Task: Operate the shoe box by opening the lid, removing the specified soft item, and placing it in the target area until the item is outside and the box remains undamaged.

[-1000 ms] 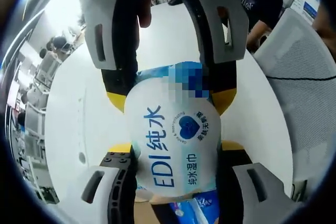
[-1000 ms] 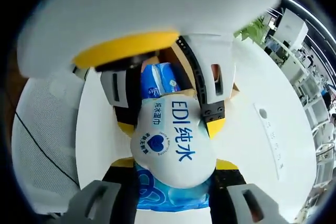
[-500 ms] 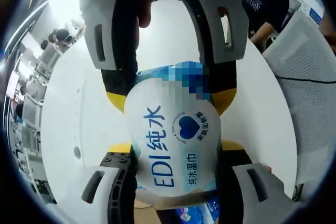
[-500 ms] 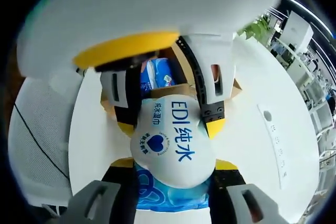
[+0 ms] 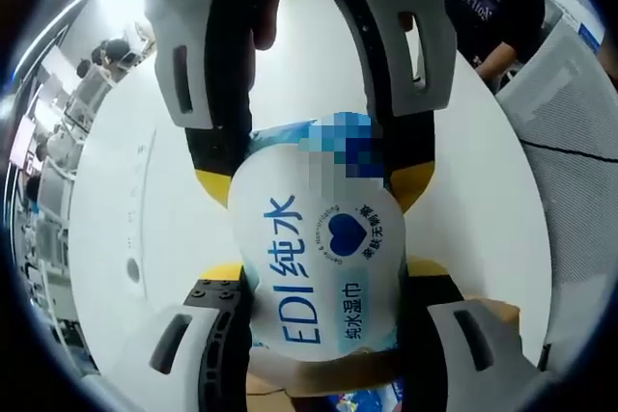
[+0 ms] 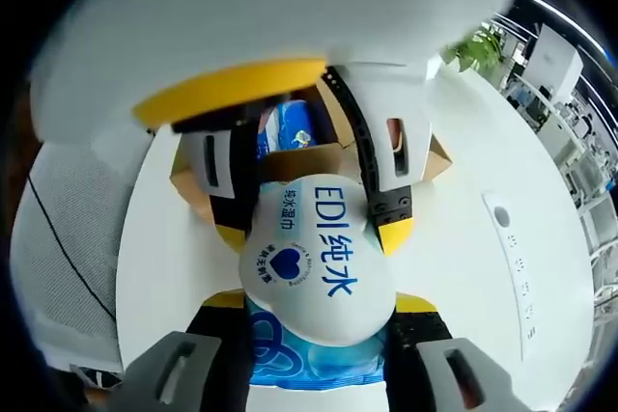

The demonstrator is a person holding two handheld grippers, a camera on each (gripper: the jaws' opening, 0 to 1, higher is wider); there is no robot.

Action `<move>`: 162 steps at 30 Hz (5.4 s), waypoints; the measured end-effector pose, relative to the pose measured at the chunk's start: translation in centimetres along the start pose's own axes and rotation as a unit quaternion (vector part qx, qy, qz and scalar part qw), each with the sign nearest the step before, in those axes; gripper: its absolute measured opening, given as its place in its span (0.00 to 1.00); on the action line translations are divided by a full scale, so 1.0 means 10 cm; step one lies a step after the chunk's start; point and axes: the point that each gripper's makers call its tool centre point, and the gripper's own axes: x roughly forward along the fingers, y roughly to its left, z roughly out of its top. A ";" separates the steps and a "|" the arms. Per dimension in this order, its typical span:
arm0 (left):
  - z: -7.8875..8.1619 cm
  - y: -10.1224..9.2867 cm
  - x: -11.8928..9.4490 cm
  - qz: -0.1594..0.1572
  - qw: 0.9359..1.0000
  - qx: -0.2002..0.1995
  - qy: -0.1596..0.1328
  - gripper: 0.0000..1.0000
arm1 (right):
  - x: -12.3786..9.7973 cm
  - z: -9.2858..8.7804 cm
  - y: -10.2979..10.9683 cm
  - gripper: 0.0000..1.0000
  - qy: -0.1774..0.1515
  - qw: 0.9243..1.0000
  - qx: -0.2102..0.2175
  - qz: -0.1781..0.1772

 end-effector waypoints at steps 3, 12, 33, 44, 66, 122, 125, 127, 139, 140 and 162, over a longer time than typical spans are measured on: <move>-0.02 0.00 0.03 0.000 1.000 0.002 0.004 0.60 | 0.04 -0.01 -0.01 0.51 -0.004 1.000 0.002 0.002; -0.06 -0.01 0.07 0.001 1.000 -0.001 0.011 0.60 | 0.13 -0.04 -0.04 0.51 -0.011 1.000 0.001 0.008; -0.15 0.04 0.25 0.008 1.000 -0.007 0.023 0.58 | 0.23 -0.18 -0.07 0.48 -0.006 1.000 -0.016 0.012; -0.16 0.04 0.25 0.015 0.999 -0.001 0.028 0.57 | 0.22 -0.18 -0.08 0.46 -0.004 1.000 -0.011 0.007; -0.13 0.05 -0.23 0.042 0.999 0.002 0.013 0.57 | -0.11 -0.03 -0.02 0.49 -0.031 0.998 0.035 -0.042; -1.08 -0.75 -1.94 0.254 0.893 -0.322 -0.187 0.67 | -0.68 1.12 0.80 0.58 -0.329 0.896 0.278 -0.107; -1.14 -0.80 -1.97 0.258 0.884 -0.338 -0.194 0.67 | -0.65 1.16 0.88 0.57 -0.333 0.895 0.280 -0.099; -1.20 -0.84 -2.00 0.262 0.880 -0.345 -0.196 0.67 | -0.64 1.18 0.92 0.58 -0.332 0.896 0.277 -0.097; -1.47 -0.99 -2.15 0.282 0.855 -0.383 -0.207 0.68 | -0.68 1.12 1.00 0.62 -0.348 0.880 0.307 -0.102; -1.47 -1.00 -2.16 0.284 0.852 -0.386 -0.210 0.68 | -0.69 1.11 1.02 0.62 -0.348 0.879 0.309 -0.103; -1.57 -1.23 -2.15 0.290 0.837 -0.413 -0.214 0.68 | -0.49 1.29 0.93 0.56 -0.276 0.922 0.252 -0.103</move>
